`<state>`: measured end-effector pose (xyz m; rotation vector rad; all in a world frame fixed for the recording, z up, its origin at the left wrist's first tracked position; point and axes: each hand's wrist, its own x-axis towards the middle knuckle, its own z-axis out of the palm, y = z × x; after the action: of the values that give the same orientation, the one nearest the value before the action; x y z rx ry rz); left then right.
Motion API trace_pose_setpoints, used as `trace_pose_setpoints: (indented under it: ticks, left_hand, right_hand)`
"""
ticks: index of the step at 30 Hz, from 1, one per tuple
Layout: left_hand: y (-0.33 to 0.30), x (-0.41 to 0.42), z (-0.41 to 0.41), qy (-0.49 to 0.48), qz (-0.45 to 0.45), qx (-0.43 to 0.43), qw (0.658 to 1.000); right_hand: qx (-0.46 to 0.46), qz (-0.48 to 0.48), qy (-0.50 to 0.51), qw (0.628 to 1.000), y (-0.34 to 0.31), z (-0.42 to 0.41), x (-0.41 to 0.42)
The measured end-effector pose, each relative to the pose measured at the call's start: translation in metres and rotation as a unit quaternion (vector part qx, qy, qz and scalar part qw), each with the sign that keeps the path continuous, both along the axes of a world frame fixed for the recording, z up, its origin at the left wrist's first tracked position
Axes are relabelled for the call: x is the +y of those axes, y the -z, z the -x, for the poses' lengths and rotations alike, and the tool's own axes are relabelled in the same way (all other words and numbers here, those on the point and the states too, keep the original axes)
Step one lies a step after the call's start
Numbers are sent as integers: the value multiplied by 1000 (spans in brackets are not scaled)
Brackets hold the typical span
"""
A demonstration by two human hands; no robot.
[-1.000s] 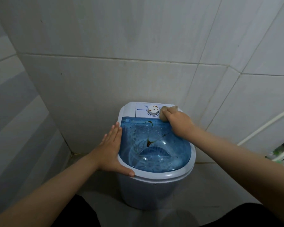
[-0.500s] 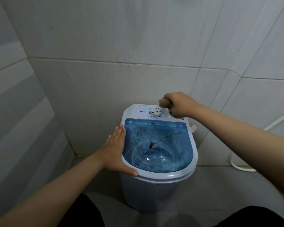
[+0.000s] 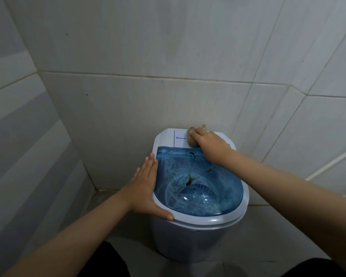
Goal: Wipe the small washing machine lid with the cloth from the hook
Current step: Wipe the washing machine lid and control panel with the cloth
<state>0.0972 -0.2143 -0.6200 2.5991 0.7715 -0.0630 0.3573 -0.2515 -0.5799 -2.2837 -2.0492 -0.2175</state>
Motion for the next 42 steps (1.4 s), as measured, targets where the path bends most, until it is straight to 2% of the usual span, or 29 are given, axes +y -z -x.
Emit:
trace_pose_setpoints:
  ticks: [5,8,12,15,19,22,26,35,42]
  left_hand:
    - [0,0,0,-2,1,-2,1000]
    - [0,0,0,-5,2,-3,1000]
    - [0,0,0,-3,2,-4,1000]
    - [0,-1,0,-4,6,-5,1000]
    - [1,-1,1,-7,3,-4,1000]
    - [2,-1,0,-8,-1,-8,1000]
    - [2,1,0,-9,-3,-13,1000]
    - [3,1,1,-12,-1,-8,1000]
    - [0,0,1,-9,-1,-1,1000]
  right_hand:
    - [3,32,-15,999,-6,-1,-21]
    - [50,53,-15,997,-29,-7,-21]
    - [95,-24,6,995,-53,-6,-3]
    - [73,-32,-18,997,-51,9,21]
    - [-5,1,-53,999,-35,36,53]
    - [-55,40,-40,997,-15,45,62]
    - [-24,43,0,999,-6,46,61]
    - [10,87,-71,994,-7,36,17]
    - [69,101,-54,991,-12,25,-11]
